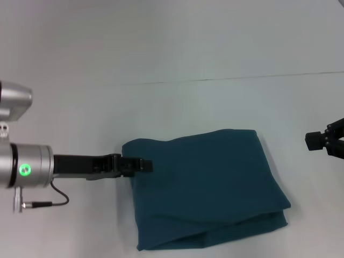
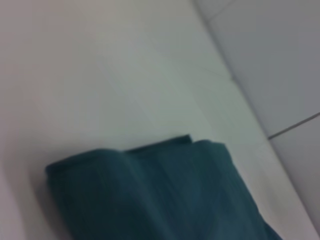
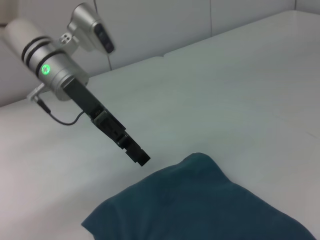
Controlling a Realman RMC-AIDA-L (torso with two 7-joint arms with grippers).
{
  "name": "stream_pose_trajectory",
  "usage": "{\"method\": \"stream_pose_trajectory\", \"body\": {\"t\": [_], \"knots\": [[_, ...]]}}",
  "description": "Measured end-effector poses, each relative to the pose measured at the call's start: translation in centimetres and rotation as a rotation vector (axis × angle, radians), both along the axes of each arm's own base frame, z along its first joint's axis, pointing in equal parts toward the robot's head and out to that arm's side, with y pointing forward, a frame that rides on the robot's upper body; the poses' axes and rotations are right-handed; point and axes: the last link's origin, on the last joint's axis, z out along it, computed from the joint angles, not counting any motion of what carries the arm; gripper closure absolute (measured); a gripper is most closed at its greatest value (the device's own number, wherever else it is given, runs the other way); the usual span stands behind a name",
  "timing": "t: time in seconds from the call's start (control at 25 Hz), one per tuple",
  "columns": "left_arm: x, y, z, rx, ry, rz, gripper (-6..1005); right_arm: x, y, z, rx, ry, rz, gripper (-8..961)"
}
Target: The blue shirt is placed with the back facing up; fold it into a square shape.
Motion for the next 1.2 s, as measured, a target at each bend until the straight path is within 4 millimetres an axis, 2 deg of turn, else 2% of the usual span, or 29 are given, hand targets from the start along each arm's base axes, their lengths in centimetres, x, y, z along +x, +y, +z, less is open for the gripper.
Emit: {"method": "stream_pose_trajectory", "body": {"t": [0.24,0.4,0.64,0.72,0.92,1.2], "knots": [[1.4,0.9,1.0,-0.139,0.084,0.129,399,-0.8,0.2,0.3,-0.026,0.002,-0.036,939],[1.5,1.4,1.3,-0.181,0.163,0.223,171,-1.2,0.3,0.4,-0.036,-0.027,-0.083,908],[1.7,2.2,0.8,-0.185,0.243,0.270,61,-1.3,0.8,-0.3,-0.074,-0.068,-0.130,861],[1.9,2.6,0.2,-0.181,0.277,0.270,61,-1.5,0.9,-0.8,-0.093,-0.084,-0.120,846],[1.8,3.2,-1.1,-0.171,0.330,0.269,62,-1.7,1.0,-1.1,-0.105,-0.097,-0.110,608],[2.4,3.8,-2.6,-0.151,0.331,0.259,64,-1.7,0.9,-1.2,-0.112,-0.106,-0.105,331]]}}
